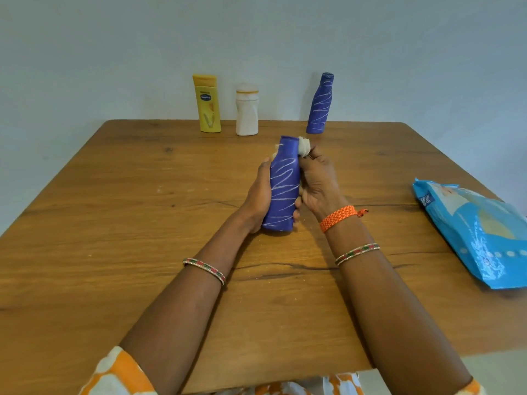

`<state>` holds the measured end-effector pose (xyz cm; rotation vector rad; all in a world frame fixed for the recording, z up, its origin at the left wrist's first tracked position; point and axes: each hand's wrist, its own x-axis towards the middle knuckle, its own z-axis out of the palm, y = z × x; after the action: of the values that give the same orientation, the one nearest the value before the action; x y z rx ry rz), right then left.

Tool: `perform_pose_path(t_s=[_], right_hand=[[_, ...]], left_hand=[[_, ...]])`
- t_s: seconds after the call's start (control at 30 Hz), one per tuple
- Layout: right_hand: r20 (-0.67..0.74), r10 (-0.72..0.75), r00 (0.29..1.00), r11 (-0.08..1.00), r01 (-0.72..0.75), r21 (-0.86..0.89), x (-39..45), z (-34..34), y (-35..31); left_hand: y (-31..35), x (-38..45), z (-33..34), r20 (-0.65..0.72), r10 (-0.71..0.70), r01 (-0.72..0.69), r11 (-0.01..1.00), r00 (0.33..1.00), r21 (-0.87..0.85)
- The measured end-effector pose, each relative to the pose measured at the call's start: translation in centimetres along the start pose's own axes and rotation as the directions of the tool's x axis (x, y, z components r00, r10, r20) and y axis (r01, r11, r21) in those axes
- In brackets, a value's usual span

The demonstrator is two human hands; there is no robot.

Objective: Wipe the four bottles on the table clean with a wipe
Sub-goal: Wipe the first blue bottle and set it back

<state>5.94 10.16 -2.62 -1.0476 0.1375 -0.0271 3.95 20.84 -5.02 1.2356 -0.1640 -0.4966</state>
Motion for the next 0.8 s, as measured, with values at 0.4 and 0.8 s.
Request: perform_pose_path(t_s=[0.4,0.8], right_hand=[[0.064,-0.604,0.795,0.644,0.533,-0.549,-1.7,1.4,-0.2],[0.491,-0.682,0.541,-0.111,0.588,-0.802,-2.3,2.0,-0.5]], left_hand=[[0.5,0.2,1.4,-0.393,0.175,-0.139,0.983,0.903,0.117],[1.5,-0.4,-1.0,-0.139,0.814,0.184,0.040,0.564,0.982]])
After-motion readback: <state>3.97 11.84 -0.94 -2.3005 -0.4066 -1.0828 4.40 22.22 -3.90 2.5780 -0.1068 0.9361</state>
